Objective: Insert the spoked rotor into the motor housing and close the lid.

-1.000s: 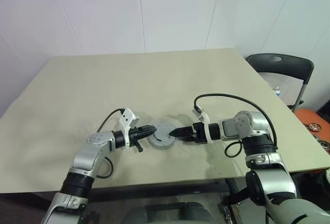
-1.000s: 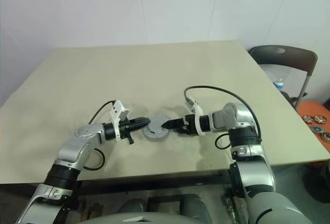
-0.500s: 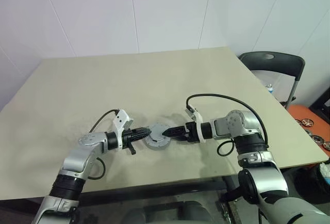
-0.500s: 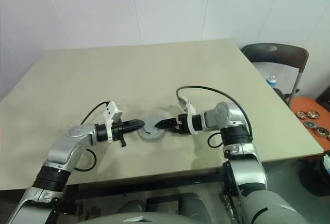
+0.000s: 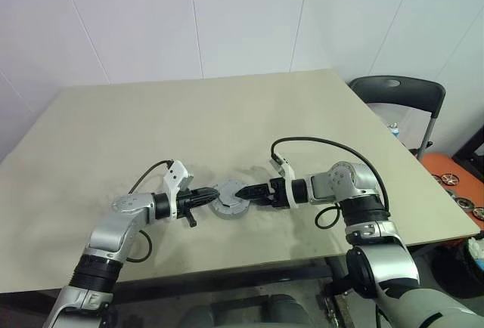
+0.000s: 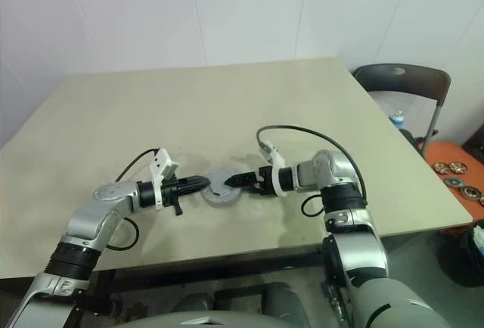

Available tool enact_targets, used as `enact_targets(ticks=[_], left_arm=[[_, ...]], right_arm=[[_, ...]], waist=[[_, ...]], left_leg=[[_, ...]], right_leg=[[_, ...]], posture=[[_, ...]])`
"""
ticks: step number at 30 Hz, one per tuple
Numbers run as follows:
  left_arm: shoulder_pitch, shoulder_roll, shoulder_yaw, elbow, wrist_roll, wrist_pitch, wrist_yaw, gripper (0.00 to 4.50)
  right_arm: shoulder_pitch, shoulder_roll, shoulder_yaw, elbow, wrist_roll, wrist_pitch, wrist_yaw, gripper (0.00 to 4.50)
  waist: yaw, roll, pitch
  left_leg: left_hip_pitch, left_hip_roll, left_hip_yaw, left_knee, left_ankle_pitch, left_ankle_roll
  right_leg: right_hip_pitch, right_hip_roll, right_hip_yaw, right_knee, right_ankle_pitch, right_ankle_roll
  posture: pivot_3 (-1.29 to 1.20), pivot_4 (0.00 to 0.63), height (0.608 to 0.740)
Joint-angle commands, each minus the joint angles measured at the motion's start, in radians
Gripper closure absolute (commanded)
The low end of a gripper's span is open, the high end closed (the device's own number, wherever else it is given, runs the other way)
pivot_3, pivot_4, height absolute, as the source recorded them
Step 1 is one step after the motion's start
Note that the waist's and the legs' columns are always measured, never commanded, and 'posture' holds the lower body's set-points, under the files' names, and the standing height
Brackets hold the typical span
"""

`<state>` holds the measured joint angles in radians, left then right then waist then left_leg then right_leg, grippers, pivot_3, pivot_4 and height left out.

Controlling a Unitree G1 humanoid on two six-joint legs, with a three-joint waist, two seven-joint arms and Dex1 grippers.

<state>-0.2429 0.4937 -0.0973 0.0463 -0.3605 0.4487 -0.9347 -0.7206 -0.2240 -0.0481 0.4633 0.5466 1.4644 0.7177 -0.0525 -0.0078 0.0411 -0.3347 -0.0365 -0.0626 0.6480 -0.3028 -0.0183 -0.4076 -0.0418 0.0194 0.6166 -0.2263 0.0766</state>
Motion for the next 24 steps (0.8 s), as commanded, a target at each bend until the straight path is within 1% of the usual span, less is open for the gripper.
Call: enact_targets(ticks=[1,7,12,21,24], left_arm=[[0.011,0.028,0.011,-0.010,0.008,0.001,-0.009,4.01],[0.036,0.068,0.030,-0.051,-0.012,0.013,-0.028,4.01],[0.047,0.085,0.036,-0.046,-0.012,0.006,-0.027,4.01],[0.034,0.058,0.030,-0.030,-0.003,-0.004,0.002,4.01],[0.031,0.050,0.029,-0.030,-0.001,-0.004,0.010,4.01]], right_arm=[[-0.009,0.030,0.022,0.033,-0.008,-0.004,-0.023,0.01],[-0.017,0.037,0.028,0.053,-0.013,-0.022,-0.025,0.01],[-0.031,0.059,-0.006,0.080,0.003,-0.003,-0.029,0.01],[-0.038,0.081,0.003,0.095,-0.011,-0.004,-0.056,0.01],[-0.050,0.090,-0.017,0.113,-0.001,0.016,-0.057,0.01]], waist=[[-0.005,0.000,0.000],[-0.019,0.000,0.000],[-0.019,0.000,0.000],[-0.019,0.000,0.000],[-0.018,0.000,0.000]], left_leg=[[0.000,0.000,0.000,0.000,0.000,0.000],[-0.001,0.000,0.000,0.000,0.000,0.000],[-0.001,0.000,0.000,0.000,0.000,0.000],[-0.001,0.000,0.000,0.000,0.000,0.000],[-0.001,0.000,0.000,0.000,0.000,0.000]], right_leg=[[0.000,0.000,0.000,0.000,0.000,0.000],[-0.001,0.000,0.001,0.000,0.002,-0.002],[-0.001,-0.001,0.001,0.000,0.001,-0.002],[-0.002,0.000,0.001,0.000,0.001,-0.002],[-0.001,0.000,0.001,0.001,0.001,-0.002]], posture=[[0.00,0.000,0.740],[0.00,0.000,0.740],[0.00,0.000,0.740],[0.00,0.000,0.740],[0.00,0.000,0.740]])
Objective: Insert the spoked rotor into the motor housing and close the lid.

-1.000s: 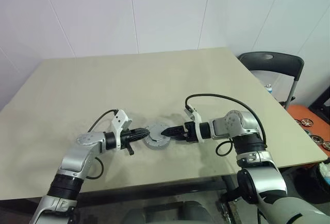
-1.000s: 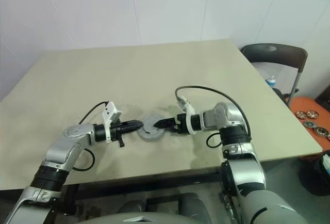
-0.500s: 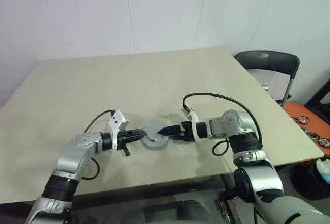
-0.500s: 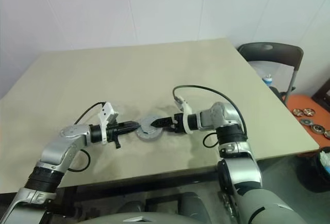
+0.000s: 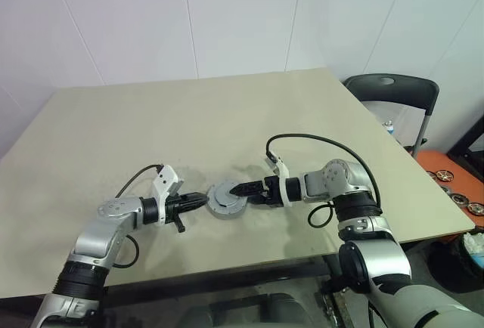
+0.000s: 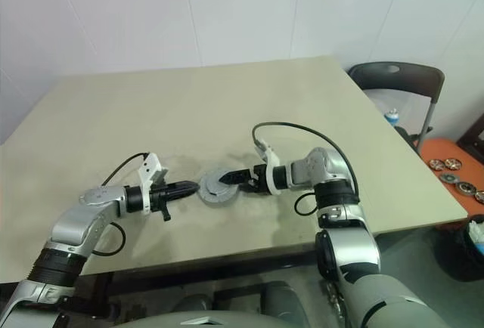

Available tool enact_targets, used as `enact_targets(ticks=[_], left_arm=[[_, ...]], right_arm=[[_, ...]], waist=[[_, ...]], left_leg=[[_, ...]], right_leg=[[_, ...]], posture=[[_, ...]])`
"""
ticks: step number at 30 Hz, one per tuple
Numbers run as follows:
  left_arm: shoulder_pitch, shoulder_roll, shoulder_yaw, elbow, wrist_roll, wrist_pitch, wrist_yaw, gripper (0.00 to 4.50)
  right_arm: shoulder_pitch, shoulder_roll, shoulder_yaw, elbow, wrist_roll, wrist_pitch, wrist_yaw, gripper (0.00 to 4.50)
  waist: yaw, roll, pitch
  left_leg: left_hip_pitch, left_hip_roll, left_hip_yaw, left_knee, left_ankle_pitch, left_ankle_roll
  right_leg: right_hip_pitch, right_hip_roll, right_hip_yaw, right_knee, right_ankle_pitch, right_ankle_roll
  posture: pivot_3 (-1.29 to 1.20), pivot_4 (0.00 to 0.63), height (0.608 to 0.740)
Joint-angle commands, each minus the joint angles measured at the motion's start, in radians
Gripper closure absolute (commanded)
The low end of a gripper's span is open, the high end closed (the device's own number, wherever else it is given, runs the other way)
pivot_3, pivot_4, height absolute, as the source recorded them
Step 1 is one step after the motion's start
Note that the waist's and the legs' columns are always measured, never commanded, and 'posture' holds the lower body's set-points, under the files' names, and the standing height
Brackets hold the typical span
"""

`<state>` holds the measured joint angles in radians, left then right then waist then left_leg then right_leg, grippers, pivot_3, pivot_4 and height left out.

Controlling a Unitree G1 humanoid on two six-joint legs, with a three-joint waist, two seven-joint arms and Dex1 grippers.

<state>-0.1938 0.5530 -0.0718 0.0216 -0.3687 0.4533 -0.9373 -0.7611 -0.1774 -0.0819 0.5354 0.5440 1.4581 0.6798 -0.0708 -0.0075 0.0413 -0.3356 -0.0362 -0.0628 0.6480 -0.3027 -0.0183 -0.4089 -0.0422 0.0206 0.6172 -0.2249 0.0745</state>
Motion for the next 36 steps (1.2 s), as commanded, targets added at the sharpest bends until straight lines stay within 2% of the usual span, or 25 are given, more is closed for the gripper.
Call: enact_targets(ticks=[1,12,15,19,21,29,36], left_arm=[[-0.018,-0.009,0.004,-0.006,0.010,-0.010,0.014,4.01],[-0.027,-0.021,0.015,0.021,0.021,-0.029,0.025,4.01],[-0.031,-0.024,0.014,0.024,0.023,-0.032,0.026,4.01],[-0.030,-0.024,0.016,0.024,0.025,-0.033,0.026,4.01],[-0.027,-0.025,0.016,0.025,0.026,-0.035,0.025,4.01],[-0.018,-0.020,0.019,0.017,0.023,-0.028,0.024,4.01],[-0.015,-0.002,0.050,-0.012,0.004,-0.006,0.028,4.01]], right_arm=[[-0.018,0.047,0.008,0.051,0.009,0.036,-0.014,0.01],[-0.102,0.097,-0.104,0.170,0.027,0.044,-0.025,0.01],[-0.109,0.104,-0.114,0.187,0.020,0.029,-0.032,0.57],[-0.093,0.099,-0.087,0.177,0.011,0.001,-0.025,1.87],[-0.086,0.097,-0.074,0.182,-0.001,-0.012,-0.031,2.37],[-0.076,0.095,-0.082,0.232,-0.041,-0.119,-0.074,2.39],[-0.070,0.099,-0.096,0.283,-0.046,-0.160,-0.096,2.39]], waist=[[0.000,0.000,0.000],[0.001,0.000,0.000],[0.002,0.001,0.001],[0.004,0.001,0.001],[0.005,0.001,0.000],[0.003,0.001,0.000],[0.002,0.002,0.000]], left_leg=[[0.000,0.000,0.000,0.000,0.000,0.000],[-0.003,-0.001,0.000,-0.001,0.000,0.000],[-0.004,-0.001,0.000,-0.001,0.000,0.000],[-0.010,-0.003,0.000,-0.001,0.000,0.000],[-0.014,-0.003,0.000,0.000,0.000,0.000],[-0.015,-0.003,0.000,0.001,0.000,-0.001],[-0.007,-0.003,0.000,0.002,0.001,-0.001]], right_leg=[[0.000,0.000,0.000,0.000,0.000,0.000],[-0.003,-0.001,0.000,0.000,0.001,-0.001],[-0.004,-0.002,0.000,0.000,0.001,-0.001],[-0.010,-0.004,0.001,0.000,0.001,-0.001],[-0.014,-0.004,0.001,0.000,0.002,-0.001],[-0.017,-0.005,0.001,0.003,0.002,-0.002],[-0.010,-0.003,0.001,0.007,0.002,-0.002]], posture=[[0.00,0.000,0.740],[0.00,0.000,0.740],[0.00,0.000,0.740],[0.00,0.000,0.740],[0.00,0.000,0.740],[0.00,0.000,0.740],[0.00,0.000,0.740]])
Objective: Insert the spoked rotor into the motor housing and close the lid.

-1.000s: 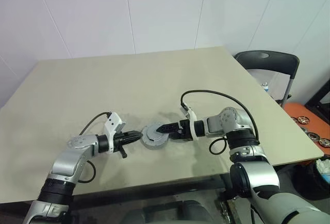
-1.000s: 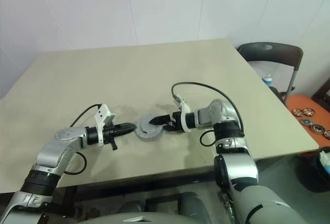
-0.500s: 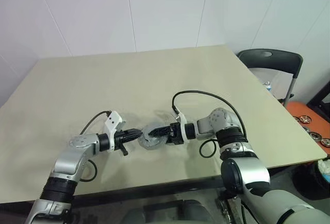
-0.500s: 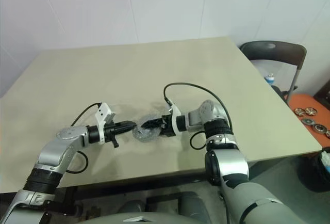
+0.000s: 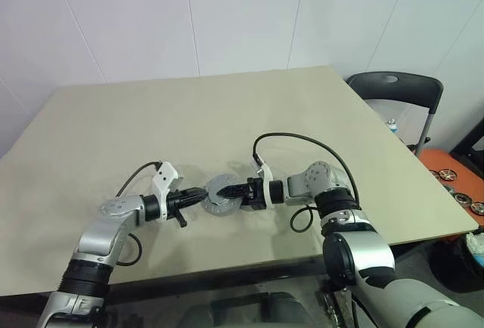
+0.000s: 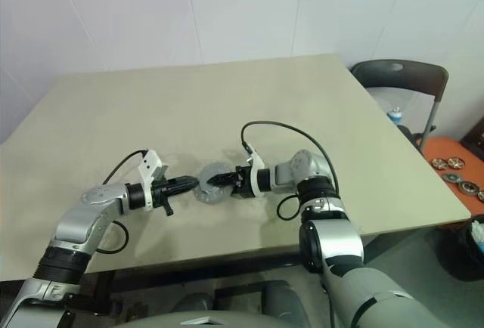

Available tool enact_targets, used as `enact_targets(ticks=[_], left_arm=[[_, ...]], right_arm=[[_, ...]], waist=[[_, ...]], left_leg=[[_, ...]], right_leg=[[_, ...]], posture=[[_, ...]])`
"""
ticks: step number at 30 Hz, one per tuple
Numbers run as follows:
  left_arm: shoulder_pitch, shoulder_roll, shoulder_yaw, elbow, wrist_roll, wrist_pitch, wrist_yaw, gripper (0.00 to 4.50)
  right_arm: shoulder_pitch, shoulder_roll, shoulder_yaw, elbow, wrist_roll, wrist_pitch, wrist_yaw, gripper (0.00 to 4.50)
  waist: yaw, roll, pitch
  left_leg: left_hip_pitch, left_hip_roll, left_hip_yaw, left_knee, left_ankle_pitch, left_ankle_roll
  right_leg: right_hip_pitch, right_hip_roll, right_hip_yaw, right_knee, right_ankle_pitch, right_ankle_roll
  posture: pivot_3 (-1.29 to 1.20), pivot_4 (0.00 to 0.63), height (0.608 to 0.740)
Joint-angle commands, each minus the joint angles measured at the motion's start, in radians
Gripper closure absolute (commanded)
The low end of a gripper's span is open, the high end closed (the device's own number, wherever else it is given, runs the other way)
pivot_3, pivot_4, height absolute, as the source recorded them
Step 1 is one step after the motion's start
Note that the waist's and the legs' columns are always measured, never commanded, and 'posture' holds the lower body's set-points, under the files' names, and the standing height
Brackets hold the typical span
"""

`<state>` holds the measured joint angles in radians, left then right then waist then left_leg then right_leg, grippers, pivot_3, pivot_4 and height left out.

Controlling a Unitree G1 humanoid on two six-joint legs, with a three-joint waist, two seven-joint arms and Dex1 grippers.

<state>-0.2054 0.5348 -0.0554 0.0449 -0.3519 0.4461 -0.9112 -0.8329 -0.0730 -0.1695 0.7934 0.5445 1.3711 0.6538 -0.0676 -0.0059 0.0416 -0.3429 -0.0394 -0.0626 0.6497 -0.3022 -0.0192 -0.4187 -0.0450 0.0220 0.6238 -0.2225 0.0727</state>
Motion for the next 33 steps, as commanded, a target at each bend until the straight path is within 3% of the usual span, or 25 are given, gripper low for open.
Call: enact_targets(ticks=[1,9,14,21,31,33], left_arm=[[-0.001,0.019,0.037,-0.037,-0.014,0.002,0.003,4.01],[0.045,0.051,0.189,-0.183,-0.140,0.111,0.052,4.01],[0.093,0.052,0.268,-0.209,-0.182,0.158,0.103,4.01],[0.120,-0.022,0.361,-0.209,-0.285,0.227,0.196,4.01],[0.127,-0.146,0.420,-0.187,-0.391,0.249,0.286,4.01],[0.131,-0.175,0.442,-0.197,-0.433,0.246,0.295,3.64]], right_arm=[[0.003,-0.004,-0.012,0.032,-0.047,-0.080,-0.075,2.39],[0.004,0.016,-0.143,0.094,0.033,-0.083,-0.066,2.39],[0.019,0.052,-0.187,0.011,0.112,-0.027,-0.021,2.39],[0.013,0.110,-0.226,-0.141,0.213,0.003,0.005,2.39],[-0.038,0.112,-0.243,-0.118,0.233,-0.041,-0.025,2.39],[-0.049,0.108,-0.244,-0.102,0.230,-0.053,-0.026,2.39]], waist=[[-0.002,0.000,0.000],[-0.002,0.000,0.000],[-0.002,0.001,0.001],[0.000,0.000,0.000],[0.008,0.000,0.001],[0.008,0.000,0.001]], left_leg=[[0.002,0.000,0.000,0.000,0.000,0.000],[0.006,0.001,0.000,0.000,0.000,0.000],[0.004,0.001,0.000,-0.001,0.000,0.000],[-0.013,0.000,0.000,-0.001,0.000,0.000],[-0.014,-0.001,0.000,-0.002,-0.001,-0.001],[-0.014,-0.001,0.000,-0.002,-0.001,-0.001]], right_leg=[[0.002,0.000,0.000,0.000,0.000,0.000],[0.007,0.002,0.000,-0.002,0.000,0.000],[0.006,0.001,0.000,-0.004,0.000,0.000],[-0.011,-0.001,0.000,-0.004,0.001,0.001],[-0.012,-0.003,0.000,-0.004,0.001,0.001],[-0.012,-0.002,0.000,-0.004,0.001,0.000]], posture=[[0.00,0.000,0.740],[0.00,0.000,0.740],[0.00,0.000,0.740],[0.00,0.000,0.740],[0.00,0.000,0.740],[0.00,0.000,0.740]])
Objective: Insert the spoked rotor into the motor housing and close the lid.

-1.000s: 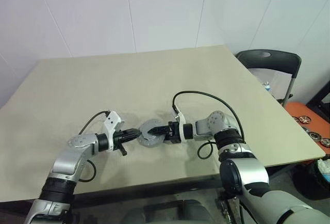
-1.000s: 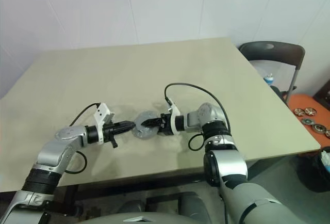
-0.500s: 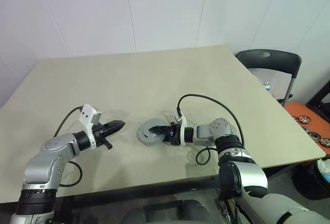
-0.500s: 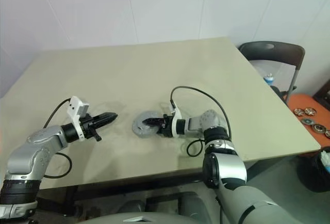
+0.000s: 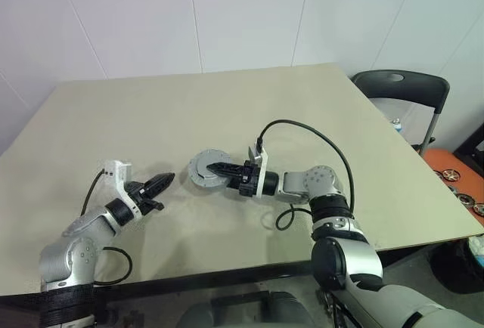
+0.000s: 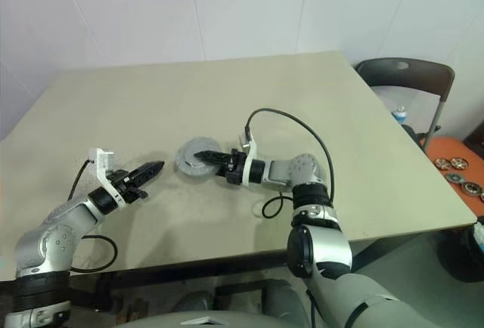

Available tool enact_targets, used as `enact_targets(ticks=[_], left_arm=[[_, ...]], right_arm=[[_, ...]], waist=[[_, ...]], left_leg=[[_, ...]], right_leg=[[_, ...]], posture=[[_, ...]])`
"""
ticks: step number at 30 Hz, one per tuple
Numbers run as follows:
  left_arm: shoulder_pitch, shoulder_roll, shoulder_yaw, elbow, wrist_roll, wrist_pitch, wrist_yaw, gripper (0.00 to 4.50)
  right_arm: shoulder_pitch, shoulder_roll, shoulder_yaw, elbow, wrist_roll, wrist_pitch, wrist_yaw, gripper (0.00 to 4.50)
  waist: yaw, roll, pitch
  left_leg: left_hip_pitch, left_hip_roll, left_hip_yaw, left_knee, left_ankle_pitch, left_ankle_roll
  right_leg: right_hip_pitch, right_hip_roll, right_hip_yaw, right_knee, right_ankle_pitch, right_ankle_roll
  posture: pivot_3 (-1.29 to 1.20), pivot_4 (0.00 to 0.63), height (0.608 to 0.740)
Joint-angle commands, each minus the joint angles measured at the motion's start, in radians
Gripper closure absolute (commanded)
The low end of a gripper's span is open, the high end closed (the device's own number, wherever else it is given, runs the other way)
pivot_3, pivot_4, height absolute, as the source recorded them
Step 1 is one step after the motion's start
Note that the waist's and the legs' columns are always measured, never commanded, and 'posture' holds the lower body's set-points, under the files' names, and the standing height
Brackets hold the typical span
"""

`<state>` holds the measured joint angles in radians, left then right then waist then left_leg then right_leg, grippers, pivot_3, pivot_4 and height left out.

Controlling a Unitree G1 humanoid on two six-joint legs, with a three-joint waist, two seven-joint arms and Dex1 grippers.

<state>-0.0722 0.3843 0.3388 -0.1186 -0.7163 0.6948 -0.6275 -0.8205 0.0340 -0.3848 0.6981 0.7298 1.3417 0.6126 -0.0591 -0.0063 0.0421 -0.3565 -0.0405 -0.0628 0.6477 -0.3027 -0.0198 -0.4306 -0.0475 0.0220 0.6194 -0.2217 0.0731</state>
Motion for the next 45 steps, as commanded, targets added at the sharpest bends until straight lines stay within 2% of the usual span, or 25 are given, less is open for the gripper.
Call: enact_targets(ticks=[1,4,11,12,16,22,35,42,45], left_arm=[[-0.003,-0.035,0.059,-0.033,-0.088,-0.005,0.018,3.47],[-0.001,-0.055,0.079,-0.036,-0.159,0.023,0.021,2.52],[0.008,-0.071,0.034,-0.043,-0.182,0.053,0.042,0.25],[0.003,-0.073,0.025,-0.037,-0.186,0.066,0.048,0.05],[-0.029,-0.096,-0.020,-0.021,-0.198,0.089,0.044,0.05],[-0.130,-0.163,-0.018,0.038,-0.227,0.089,0.065,0.05],[-0.220,-0.242,0.058,0.163,-0.326,0.080,0.164,0.05],[-0.170,-0.261,0.142,0.153,-0.455,0.130,0.254,0.05],[-0.156,-0.300,0.151,0.116,-0.548,0.161,0.324,0.05]], right_arm=[[-0.065,-0.001,-0.028,0.000,0.043,-0.029,0.016,2.39],[-0.073,-0.004,-0.023,0.016,0.037,-0.039,0.018,2.39],[-0.089,-0.019,-0.007,0.053,0.024,-0.061,0.026,2.39],[-0.091,-0.021,-0.006,0.057,0.023,-0.064,0.027,2.39],[-0.099,-0.026,-0.001,0.065,0.023,-0.065,0.028,2.39],[-0.096,-0.037,0.012,0.062,0.020,-0.063,0.031,2.39],[-0.125,-0.059,0.002,0.075,0.023,-0.066,0.014,2.39],[-0.162,-0.045,-0.040,0.046,0.078,-0.008,0.014,2.39],[-0.171,-0.041,-0.050,0.042,0.083,0.001,0.001,2.39]], waist=[[0.000,0.000,0.000],[0.000,0.000,0.000],[0.001,0.000,0.000],[0.002,0.000,0.000],[0.007,0.000,0.000],[0.015,0.000,0.000],[0.015,-0.001,-0.001],[0.014,-0.001,-0.001],[0.016,-0.001,-0.001]], left_leg=[[0.000,0.000,0.000,0.000,0.000,0.000],[0.000,0.000,0.000,0.000,0.000,0.000],[0.000,0.000,0.000,0.000,0.000,0.000],[0.000,0.000,0.000,0.000,0.000,0.000],[0.000,0.000,0.000,0.001,0.000,0.000],[0.000,0.000,0.001,0.001,0.000,0.000],[0.000,0.000,0.001,0.002,0.000,0.000],[0.000,0.000,0.001,0.002,0.000,0.000],[0.000,0.000,0.001,0.002,0.000,0.000]], right_leg=[[0.000,0.000,0.000,0.000,0.000,0.000],[0.000,0.000,0.000,0.000,0.000,0.000],[0.000,0.000,0.000,0.000,0.000,0.000],[0.000,0.000,0.000,0.000,0.000,0.000],[0.000,0.000,0.000,0.000,0.000,0.000],[0.000,0.001,0.000,0.001,0.000,-0.001],[0.000,0.001,0.001,0.001,0.001,-0.001],[0.000,0.001,0.001,0.001,0.001,-0.001],[0.000,0.001,0.001,0.001,0.001,-0.001]], posture=[[0.00,0.000,0.740],[0.00,0.000,0.740],[0.00,0.000,0.740],[0.00,0.000,0.740],[0.00,0.000,0.740],[0.00,0.000,0.740],[0.00,0.000,0.740],[0.00,0.000,0.740],[0.00,0.000,0.740]])
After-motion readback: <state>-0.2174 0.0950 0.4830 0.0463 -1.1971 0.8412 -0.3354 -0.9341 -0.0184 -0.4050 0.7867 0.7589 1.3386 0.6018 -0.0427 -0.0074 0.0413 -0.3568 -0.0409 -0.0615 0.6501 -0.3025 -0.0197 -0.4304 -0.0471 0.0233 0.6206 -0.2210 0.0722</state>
